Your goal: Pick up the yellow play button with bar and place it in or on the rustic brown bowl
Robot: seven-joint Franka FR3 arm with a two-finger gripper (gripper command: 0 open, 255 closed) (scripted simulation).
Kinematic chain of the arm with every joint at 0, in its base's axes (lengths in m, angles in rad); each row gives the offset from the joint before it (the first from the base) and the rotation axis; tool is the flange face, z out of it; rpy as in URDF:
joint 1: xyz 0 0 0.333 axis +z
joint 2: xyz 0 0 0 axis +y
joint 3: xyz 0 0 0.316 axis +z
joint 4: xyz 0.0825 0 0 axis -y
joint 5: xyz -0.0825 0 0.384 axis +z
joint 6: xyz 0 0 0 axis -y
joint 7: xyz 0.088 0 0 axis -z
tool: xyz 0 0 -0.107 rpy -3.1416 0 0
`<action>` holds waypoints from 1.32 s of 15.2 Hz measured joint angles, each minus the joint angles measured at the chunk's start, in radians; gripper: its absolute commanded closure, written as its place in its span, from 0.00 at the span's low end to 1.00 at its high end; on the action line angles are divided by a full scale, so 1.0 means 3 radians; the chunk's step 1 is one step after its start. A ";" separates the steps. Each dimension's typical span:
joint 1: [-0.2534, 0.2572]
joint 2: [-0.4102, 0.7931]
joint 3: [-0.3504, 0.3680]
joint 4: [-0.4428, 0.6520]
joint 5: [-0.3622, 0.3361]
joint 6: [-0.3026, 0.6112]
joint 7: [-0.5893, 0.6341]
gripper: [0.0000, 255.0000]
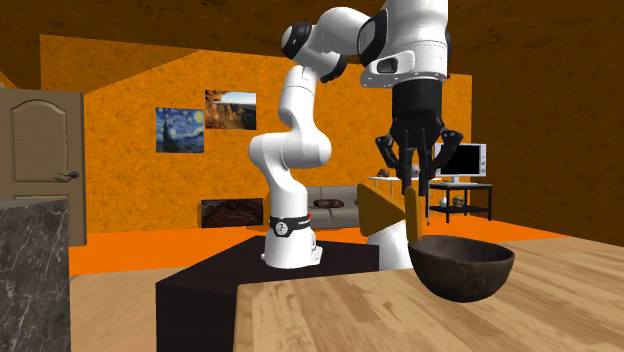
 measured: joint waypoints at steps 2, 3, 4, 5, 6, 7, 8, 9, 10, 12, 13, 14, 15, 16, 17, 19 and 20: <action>0.0013 -0.0049 -0.0042 0.0054 0.0006 -0.0101 -0.0014 1.00; 0.0025 -0.0082 -0.0065 0.0077 0.0014 -0.0155 -0.0021 1.00; 0.0026 -0.0099 -0.0085 0.0109 0.0011 -0.0204 -0.0029 1.00; 0.0021 -0.0107 -0.0106 0.0148 0.0002 -0.0253 -0.0037 1.00; 0.0023 -0.0122 -0.0120 0.0176 0.0001 -0.0295 -0.0038 1.00; 0.0027 -0.0137 -0.0133 0.0192 0.0002 -0.0326 -0.0043 1.00; 0.0039 -0.0142 -0.0113 0.0219 0.0010 -0.0353 -0.0007 1.00; 0.0055 -0.0133 -0.0061 0.0264 0.0017 -0.0376 0.0062 1.00; 0.0084 -0.0151 -0.0023 0.0294 0.0038 -0.0409 0.0127 1.00; 0.0118 -0.0154 0.0059 0.0379 0.0058 -0.0471 0.0254 1.00; 0.0150 -0.0175 0.0103 0.0420 0.0081 -0.0515 0.0328 1.00; 0.0179 -0.0183 0.0164 0.0487 0.0100 -0.0568 0.0424 1.00; 0.0167 -0.0130 0.0261 0.0569 0.0087 -0.0577 0.0531 1.00; 0.0184 -0.0130 0.0313 0.0624 0.0097 -0.0614 0.0611 1.00; 0.0186 -0.0107 0.0381 0.0676 0.0096 -0.0628 0.0692 1.00; 0.0198 -0.0082 0.0499 0.0791 0.0099 -0.0687 0.0849 1.00; 0.0184 -0.0040 0.0593 0.0895 0.0082 -0.0730 0.0958 1.00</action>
